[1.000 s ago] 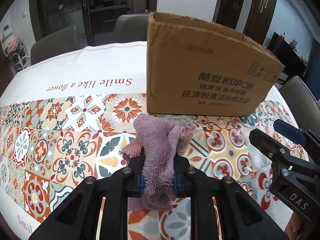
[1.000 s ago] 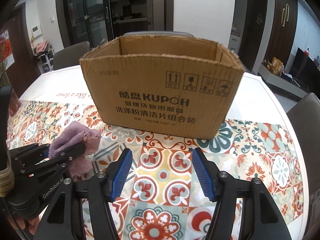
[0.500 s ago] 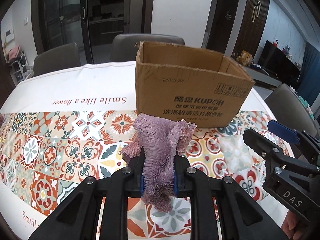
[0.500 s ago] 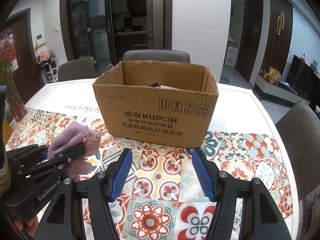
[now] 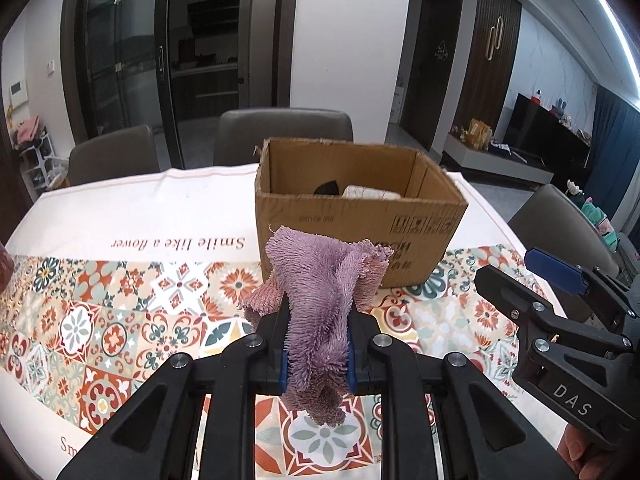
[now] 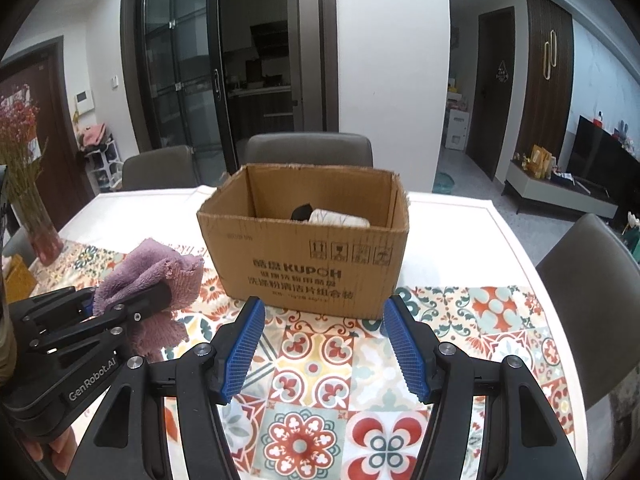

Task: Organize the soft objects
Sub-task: 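Lift the mauve towel with the left gripper and carry it over the box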

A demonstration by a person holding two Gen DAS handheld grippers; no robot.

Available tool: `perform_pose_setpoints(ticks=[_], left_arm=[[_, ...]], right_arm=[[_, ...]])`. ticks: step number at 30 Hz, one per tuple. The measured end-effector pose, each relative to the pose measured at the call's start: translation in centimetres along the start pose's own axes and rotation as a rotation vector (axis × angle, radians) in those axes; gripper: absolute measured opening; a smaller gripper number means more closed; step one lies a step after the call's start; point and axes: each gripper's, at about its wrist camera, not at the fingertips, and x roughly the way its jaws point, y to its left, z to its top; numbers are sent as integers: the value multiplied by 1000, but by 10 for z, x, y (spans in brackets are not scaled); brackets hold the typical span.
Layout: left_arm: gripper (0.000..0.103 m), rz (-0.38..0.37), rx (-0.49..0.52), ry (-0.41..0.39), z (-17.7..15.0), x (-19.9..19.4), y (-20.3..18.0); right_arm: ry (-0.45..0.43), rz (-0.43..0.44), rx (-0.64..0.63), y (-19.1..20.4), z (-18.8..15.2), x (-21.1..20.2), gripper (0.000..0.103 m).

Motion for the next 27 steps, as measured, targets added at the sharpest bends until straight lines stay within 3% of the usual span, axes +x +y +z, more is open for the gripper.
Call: perform_pose_setpoints(ticks=[27], left_arm=[[21,-27,79,-163,72,-14,-37]], right_arm=[[-148,-25,23,-26,58,-24,63]])
